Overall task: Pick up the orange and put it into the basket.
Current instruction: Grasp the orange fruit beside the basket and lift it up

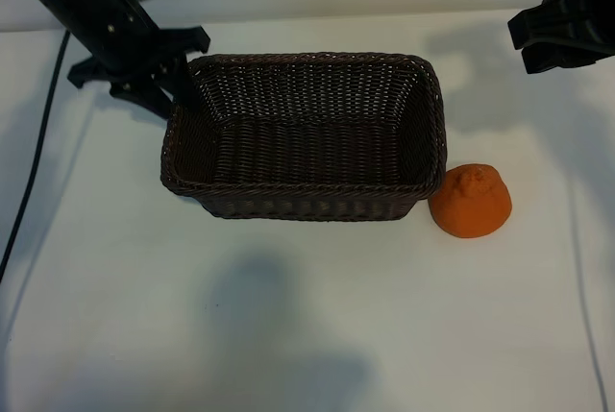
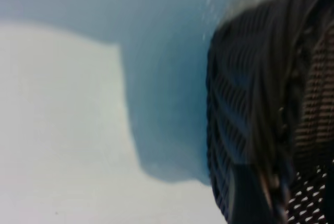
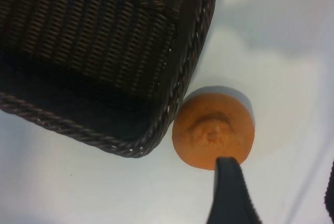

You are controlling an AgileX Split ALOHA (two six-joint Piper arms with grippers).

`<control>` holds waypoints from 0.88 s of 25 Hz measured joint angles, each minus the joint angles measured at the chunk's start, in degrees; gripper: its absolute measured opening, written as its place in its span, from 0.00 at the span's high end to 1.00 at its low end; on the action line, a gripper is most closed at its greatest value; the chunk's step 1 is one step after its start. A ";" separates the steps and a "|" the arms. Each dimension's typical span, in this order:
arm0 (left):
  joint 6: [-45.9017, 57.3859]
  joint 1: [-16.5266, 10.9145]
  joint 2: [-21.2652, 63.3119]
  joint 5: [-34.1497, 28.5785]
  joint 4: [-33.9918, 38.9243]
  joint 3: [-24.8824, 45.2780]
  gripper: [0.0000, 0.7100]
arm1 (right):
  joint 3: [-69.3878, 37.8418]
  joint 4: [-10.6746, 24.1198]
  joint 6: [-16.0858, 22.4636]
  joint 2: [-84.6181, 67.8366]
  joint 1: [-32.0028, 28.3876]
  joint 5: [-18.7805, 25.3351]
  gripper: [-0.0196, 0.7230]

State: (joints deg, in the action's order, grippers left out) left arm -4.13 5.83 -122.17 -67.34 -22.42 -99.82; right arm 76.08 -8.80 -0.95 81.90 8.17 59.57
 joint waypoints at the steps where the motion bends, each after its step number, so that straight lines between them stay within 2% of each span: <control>1: 0.29 0.00 0.14 0.00 0.17 -0.61 0.44 | 0.00 0.00 0.00 0.00 0.00 0.00 0.39; 17: 1.24 -0.36 10.96 0.00 2.51 -2.06 0.44 | 0.00 0.00 0.00 0.00 0.00 -0.17 0.39; 22: -2.70 -0.36 14.77 0.00 0.46 2.88 0.44 | 0.00 0.00 0.00 0.00 0.00 -0.55 0.39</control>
State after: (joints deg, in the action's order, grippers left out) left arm -6.83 5.47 -107.40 -67.34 -21.96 -96.94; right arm 76.08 -8.80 -0.95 81.90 8.17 59.02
